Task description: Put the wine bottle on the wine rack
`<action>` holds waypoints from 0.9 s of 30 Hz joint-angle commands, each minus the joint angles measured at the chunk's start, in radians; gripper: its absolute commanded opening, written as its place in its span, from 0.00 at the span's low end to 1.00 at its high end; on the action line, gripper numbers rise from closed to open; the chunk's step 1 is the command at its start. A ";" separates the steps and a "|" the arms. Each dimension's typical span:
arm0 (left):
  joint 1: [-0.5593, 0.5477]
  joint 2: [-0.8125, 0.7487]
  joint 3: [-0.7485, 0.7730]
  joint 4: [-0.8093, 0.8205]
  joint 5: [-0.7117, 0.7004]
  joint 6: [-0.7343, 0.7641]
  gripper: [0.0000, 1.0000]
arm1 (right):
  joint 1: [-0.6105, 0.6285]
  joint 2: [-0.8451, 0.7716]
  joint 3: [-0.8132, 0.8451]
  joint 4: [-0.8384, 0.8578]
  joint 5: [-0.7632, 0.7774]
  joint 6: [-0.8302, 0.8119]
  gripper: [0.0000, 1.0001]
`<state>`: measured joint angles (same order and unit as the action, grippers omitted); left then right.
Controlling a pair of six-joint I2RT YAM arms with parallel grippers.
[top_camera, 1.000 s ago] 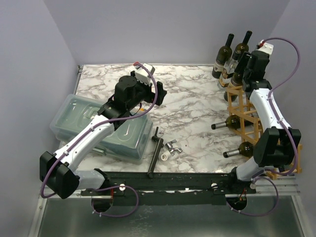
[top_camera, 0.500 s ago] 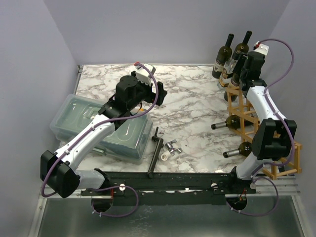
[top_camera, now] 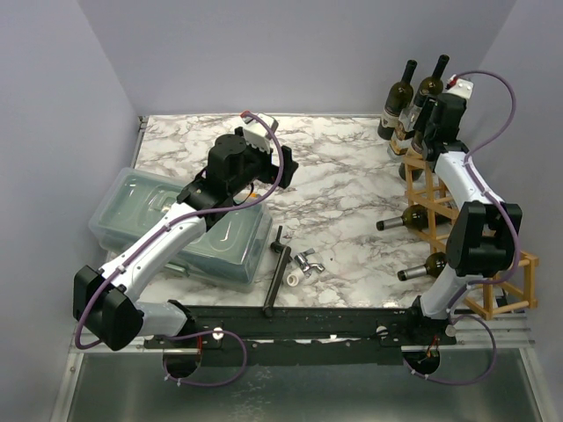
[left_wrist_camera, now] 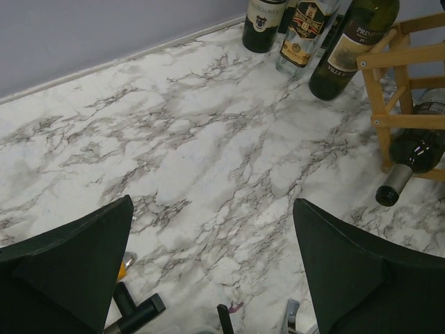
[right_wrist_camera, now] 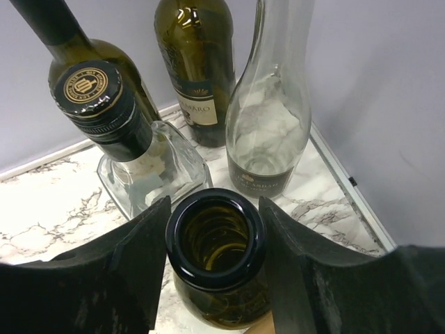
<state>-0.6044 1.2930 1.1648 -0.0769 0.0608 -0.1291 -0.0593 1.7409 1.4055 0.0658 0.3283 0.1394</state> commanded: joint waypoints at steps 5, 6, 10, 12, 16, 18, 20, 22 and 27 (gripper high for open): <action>-0.003 0.011 0.030 -0.003 -0.005 0.008 0.99 | -0.007 0.011 -0.027 0.080 0.024 -0.046 0.42; -0.003 0.009 0.030 -0.003 -0.008 0.008 0.99 | -0.008 0.006 -0.033 0.085 0.018 -0.050 0.39; -0.003 0.004 0.029 -0.005 -0.024 0.014 0.99 | -0.007 -0.009 -0.050 0.091 0.001 -0.060 0.30; -0.003 0.003 0.029 -0.004 -0.025 0.013 0.99 | -0.008 -0.019 -0.059 0.095 -0.010 -0.058 0.23; -0.003 0.002 0.029 -0.004 -0.020 0.010 0.99 | -0.007 -0.051 -0.068 0.084 -0.057 -0.040 0.12; -0.003 0.002 0.029 -0.005 -0.020 0.010 0.99 | -0.008 -0.074 -0.072 0.078 -0.098 -0.024 0.10; -0.003 0.002 0.031 -0.005 -0.019 0.009 0.99 | -0.006 -0.095 -0.066 0.063 -0.152 -0.010 0.06; -0.003 0.002 0.030 -0.005 -0.017 0.006 0.99 | -0.006 -0.112 -0.062 0.049 -0.208 0.012 0.03; -0.002 -0.002 0.032 -0.007 -0.029 0.012 0.99 | -0.007 -0.173 -0.077 0.024 -0.278 0.070 0.01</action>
<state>-0.6044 1.2953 1.1652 -0.0776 0.0555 -0.1261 -0.0608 1.6707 1.3300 0.0727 0.1516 0.1444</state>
